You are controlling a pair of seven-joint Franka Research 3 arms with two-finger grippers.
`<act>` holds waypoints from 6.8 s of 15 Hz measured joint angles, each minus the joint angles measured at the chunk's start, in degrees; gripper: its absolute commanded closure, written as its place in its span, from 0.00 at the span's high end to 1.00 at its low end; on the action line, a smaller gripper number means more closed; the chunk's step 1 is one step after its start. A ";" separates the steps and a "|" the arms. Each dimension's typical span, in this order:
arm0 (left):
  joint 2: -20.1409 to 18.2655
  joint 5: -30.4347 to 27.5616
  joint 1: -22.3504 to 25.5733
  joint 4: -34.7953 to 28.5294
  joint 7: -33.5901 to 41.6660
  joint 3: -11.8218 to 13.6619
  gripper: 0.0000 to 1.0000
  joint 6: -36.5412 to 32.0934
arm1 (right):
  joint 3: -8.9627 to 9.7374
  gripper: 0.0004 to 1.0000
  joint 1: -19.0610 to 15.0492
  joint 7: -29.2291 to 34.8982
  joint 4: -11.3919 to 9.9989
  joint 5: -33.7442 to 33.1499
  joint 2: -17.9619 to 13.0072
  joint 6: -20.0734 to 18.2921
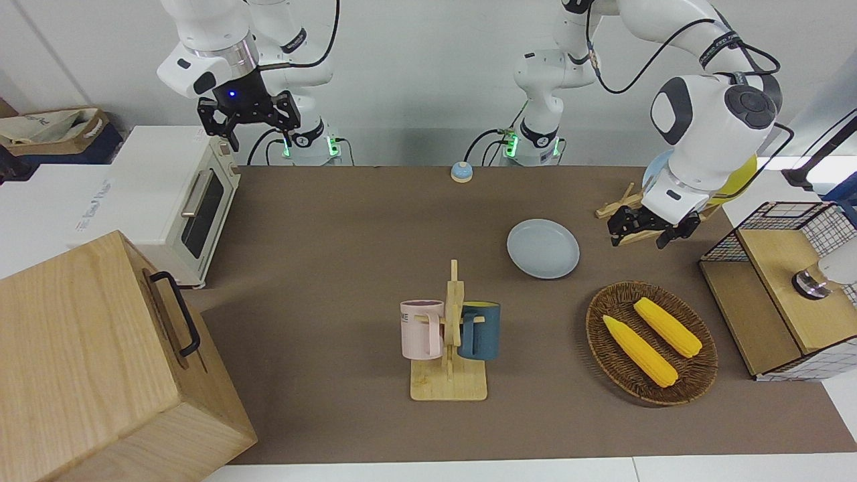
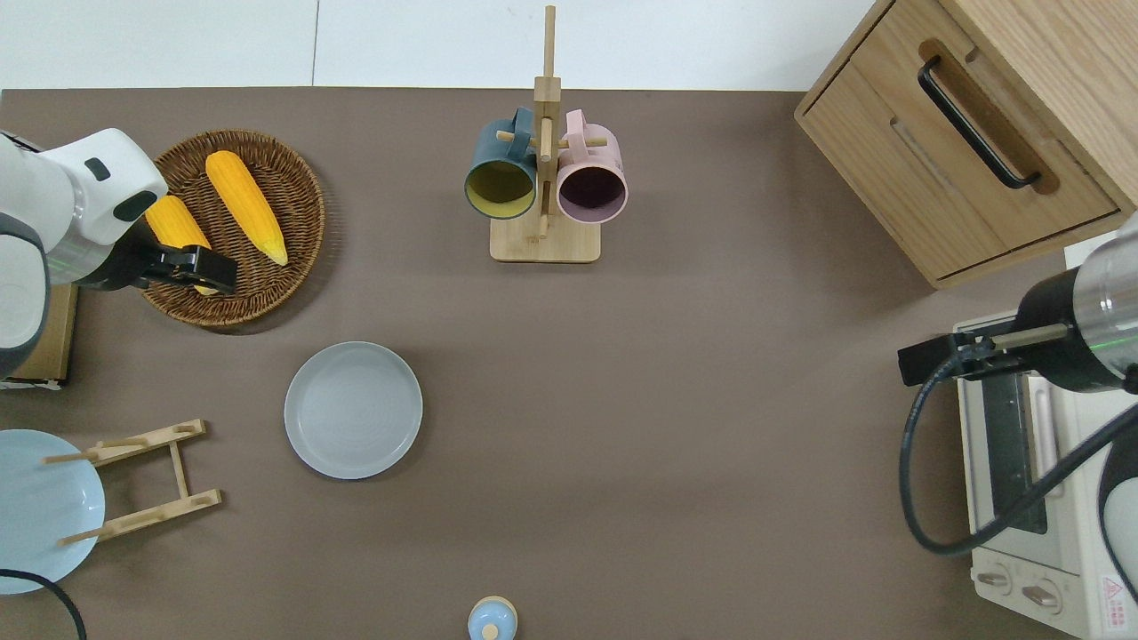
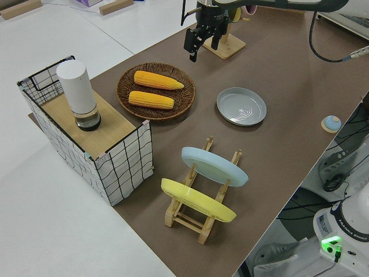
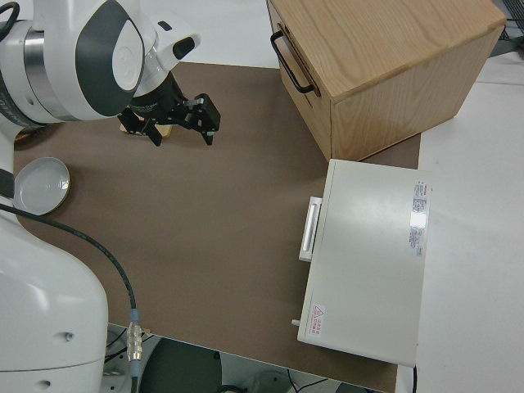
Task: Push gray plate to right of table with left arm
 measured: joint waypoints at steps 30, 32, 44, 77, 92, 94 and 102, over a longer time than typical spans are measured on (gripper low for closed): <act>-7.77 -2.02 -0.40 -33.25 -1.94 -1.00 0.99 24.55 | 0.00 0.98 0.00 0.00 0.00 0.00 0.00 0.00; -8.24 -2.02 -0.40 -36.02 -1.94 -1.00 0.99 27.10 | 0.00 0.98 0.00 0.00 0.00 0.00 0.00 0.00; -9.58 -2.01 -0.76 -46.76 -1.94 -1.32 0.00 39.67 | 0.00 0.98 0.00 0.00 0.00 0.00 0.00 0.00; -10.87 -0.95 -32.86 -46.98 -52.28 -2.77 0.00 39.70 | 0.00 0.98 0.00 0.00 0.00 0.00 0.00 0.00; 4.39 3.00 -43.45 -26.67 -81.87 -10.27 0.00 33.48 | 0.00 0.98 0.00 0.00 0.00 0.00 0.00 0.00; 4.96 3.02 -43.61 -25.69 -81.97 -10.27 0.16 33.01 | 0.00 0.98 0.00 0.00 0.00 0.00 0.00 0.00; 6.80 4.56 -43.77 -22.53 -81.97 -10.13 0.99 25.72 | 0.00 0.98 0.00 0.00 0.00 0.00 0.00 0.00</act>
